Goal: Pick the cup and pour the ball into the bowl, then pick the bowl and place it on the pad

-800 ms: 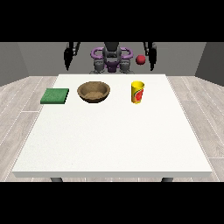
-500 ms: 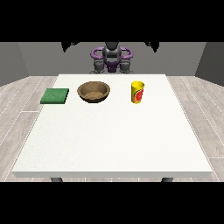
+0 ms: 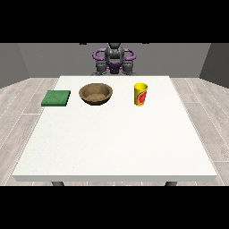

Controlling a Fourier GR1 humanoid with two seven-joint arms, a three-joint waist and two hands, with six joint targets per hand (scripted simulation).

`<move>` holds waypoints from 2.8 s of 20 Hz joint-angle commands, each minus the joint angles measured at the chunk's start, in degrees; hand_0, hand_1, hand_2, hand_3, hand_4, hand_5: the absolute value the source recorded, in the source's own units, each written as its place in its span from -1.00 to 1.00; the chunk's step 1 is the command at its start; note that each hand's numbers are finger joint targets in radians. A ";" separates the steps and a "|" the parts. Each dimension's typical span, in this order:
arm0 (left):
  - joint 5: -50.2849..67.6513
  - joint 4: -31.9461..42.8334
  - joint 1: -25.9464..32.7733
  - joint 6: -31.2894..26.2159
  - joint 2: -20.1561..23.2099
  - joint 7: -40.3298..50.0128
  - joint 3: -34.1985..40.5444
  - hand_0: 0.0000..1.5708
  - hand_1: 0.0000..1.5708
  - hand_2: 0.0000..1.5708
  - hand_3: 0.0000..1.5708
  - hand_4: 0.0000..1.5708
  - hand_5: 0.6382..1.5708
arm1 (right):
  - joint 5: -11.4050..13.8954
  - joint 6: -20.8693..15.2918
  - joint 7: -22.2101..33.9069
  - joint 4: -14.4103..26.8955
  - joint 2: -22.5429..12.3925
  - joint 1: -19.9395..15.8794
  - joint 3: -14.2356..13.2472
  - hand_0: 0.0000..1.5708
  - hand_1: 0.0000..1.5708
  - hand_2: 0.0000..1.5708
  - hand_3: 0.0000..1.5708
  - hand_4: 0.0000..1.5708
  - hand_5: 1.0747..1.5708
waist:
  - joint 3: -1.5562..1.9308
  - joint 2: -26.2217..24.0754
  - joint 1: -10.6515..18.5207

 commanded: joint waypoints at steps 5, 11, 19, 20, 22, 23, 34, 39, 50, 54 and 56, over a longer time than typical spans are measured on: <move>0.58 -2.56 -5.52 -1.09 1.35 -1.34 0.92 -1.00 -1.00 -1.00 -1.00 -1.00 0.89 | 8.33 -10.24 6.18 -0.92 1.13 -14.37 9.27 -1.00 -1.00 -1.00 -1.00 -0.62 0.99 | 0.04 12.70 -2.92; -1.23 1.55 -17.20 -2.26 5.03 -9.76 5.69 -1.00 -1.00 -1.00 -1.00 -1.00 0.86 | 4.91 -2.89 -4.90 1.71 -1.85 -18.36 0.01 -1.00 -1.00 -1.00 -1.00 -1.00 0.99 | 0.10 31.27 -5.03; -6.62 16.52 -25.05 -1.91 10.90 -22.18 12.10 -1.00 -1.00 -1.00 -1.00 -1.00 0.73 | 2.36 0.99 -4.61 -2.95 -1.34 -23.58 -1.83 -1.00 -1.00 -1.00 -1.00 -1.00 0.99 | 0.04 39.08 -11.46; -7.88 17.01 -22.59 -0.99 9.35 -24.59 11.28 -1.00 -1.00 -1.00 -1.00 -1.00 0.71 | -0.89 4.93 -6.72 -4.21 -3.85 -21.24 -3.77 -1.00 -1.00 -1.00 -1.00 -1.00 0.98 | 0.07 38.77 -11.83; -8.05 20.99 -17.85 -3.05 7.93 -33.15 11.62 -1.00 -1.00 -1.00 -1.00 -1.00 0.71 | 0.31 3.95 -4.88 -6.45 -3.91 -21.65 -3.50 -1.00 -1.00 -1.00 -1.00 -1.00 0.99 | 0.02 40.64 -12.08; -6.71 23.46 -16.32 -5.48 8.69 -35.32 12.45 -1.00 -1.00 -1.00 -1.00 -1.00 0.69 | 0.66 4.16 -4.59 -7.88 -4.37 -20.09 -3.36 -1.00 -1.00 -1.00 -1.00 -1.00 0.99 | 0.02 39.46 -11.81; -10.27 44.79 -16.43 -6.91 8.39 -52.80 13.23 -1.00 -1.00 -1.00 -1.00 -1.00 0.69 | -0.73 7.70 -4.48 -12.35 -5.34 -13.68 -6.15 -1.00 -1.00 -1.00 -1.00 -1.00 0.99 | 0.05 37.74 -13.25; -8.68 51.27 -21.49 -8.02 9.40 -54.23 14.37 -1.00 -1.00 -1.00 -1.00 -1.00 0.72 | -8.12 13.82 -6.53 -9.49 -9.28 -14.83 -16.13 -1.00 -1.00 -1.00 -1.00 -1.00 0.98 | 0.07 39.12 -12.32; -9.93 67.11 -26.98 -4.38 10.53 -66.10 17.34 -1.00 -1.00 -1.00 -1.00 -1.00 0.70 | -9.70 15.55 -3.15 -20.09 -10.71 -12.44 -17.85 -1.00 -1.00 -1.00 -1.00 -1.00 0.98 | 0.01 43.19 -17.76; -9.20 71.44 -28.80 -5.66 13.28 -67.52 18.74 -1.00 -1.00 -1.00 -1.00 -1.00 0.65 | -12.62 17.45 -2.46 -23.39 -12.59 -11.28 -21.26 -1.00 -1.00 -1.00 -1.00 -1.00 0.98 | 0.02 44.00 -18.41; -11.26 71.43 -29.31 -3.47 13.71 -69.79 17.73 0.43 0.43 1.00 0.91 -0.39 0.93 | -16.69 19.74 -2.07 -22.47 -15.08 -13.76 -24.91 -1.00 -1.00 -1.00 -1.00 -1.00 0.97 | 0.02 46.83 -19.71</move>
